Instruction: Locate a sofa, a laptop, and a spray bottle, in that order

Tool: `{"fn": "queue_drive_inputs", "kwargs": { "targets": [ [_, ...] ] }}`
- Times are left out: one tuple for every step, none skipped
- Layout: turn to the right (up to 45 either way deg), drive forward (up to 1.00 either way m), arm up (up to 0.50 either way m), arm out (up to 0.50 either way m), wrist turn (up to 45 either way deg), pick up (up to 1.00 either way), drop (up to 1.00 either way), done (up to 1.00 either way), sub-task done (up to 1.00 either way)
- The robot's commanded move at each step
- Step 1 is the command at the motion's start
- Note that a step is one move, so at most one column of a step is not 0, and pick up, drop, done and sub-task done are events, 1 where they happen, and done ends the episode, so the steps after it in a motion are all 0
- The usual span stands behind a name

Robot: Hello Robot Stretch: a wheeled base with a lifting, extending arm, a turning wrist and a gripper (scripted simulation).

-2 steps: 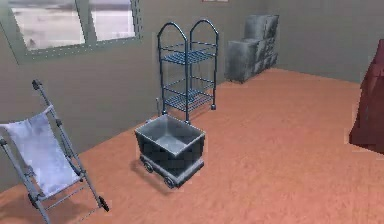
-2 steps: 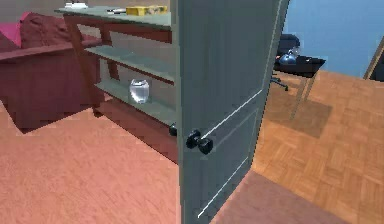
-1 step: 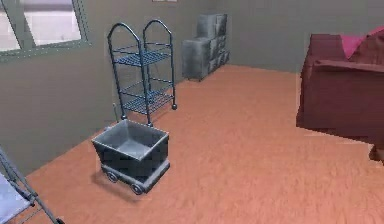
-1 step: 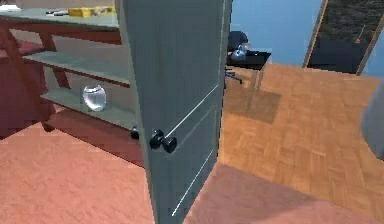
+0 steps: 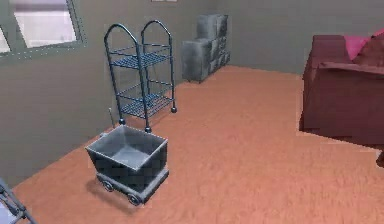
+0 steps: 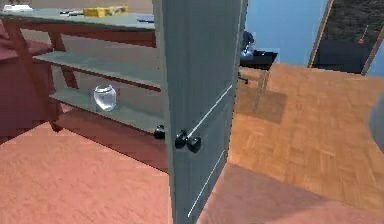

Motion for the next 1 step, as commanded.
{"fn": "queue_drive_inputs", "kwargs": {
  "targets": [
    [24.0,0.00,0.00,0.00,0.0,0.00,0.00,0.00,0.00]
  ]
}}
